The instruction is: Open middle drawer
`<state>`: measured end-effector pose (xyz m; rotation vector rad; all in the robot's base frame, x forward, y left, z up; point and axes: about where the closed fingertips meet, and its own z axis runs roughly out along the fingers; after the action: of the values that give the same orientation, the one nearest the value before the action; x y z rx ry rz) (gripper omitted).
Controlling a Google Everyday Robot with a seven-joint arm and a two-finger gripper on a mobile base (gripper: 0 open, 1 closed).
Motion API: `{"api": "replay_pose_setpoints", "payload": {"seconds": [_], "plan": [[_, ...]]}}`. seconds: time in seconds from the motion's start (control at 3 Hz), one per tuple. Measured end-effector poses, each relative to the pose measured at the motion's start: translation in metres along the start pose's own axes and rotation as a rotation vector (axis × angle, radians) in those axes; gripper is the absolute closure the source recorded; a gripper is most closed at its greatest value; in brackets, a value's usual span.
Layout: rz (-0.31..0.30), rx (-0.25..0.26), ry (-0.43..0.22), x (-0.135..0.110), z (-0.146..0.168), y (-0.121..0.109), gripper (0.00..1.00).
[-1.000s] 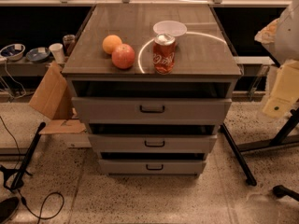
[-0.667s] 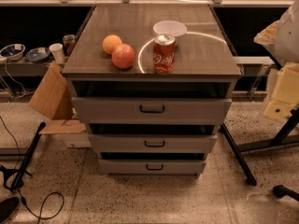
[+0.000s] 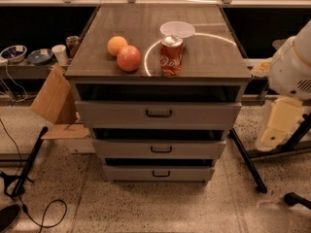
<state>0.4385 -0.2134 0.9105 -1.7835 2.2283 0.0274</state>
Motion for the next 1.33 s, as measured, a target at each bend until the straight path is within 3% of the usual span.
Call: {"api": "replay_pose_setpoints", "payload": {"seconds": [0.33, 1.33], "plan": [[0.046, -0.046, -0.038, 0.009, 0.066, 0.005, 0.0], [0.24, -0.096, -0.191, 0.011, 0.26, 0.019, 0.0]]}}
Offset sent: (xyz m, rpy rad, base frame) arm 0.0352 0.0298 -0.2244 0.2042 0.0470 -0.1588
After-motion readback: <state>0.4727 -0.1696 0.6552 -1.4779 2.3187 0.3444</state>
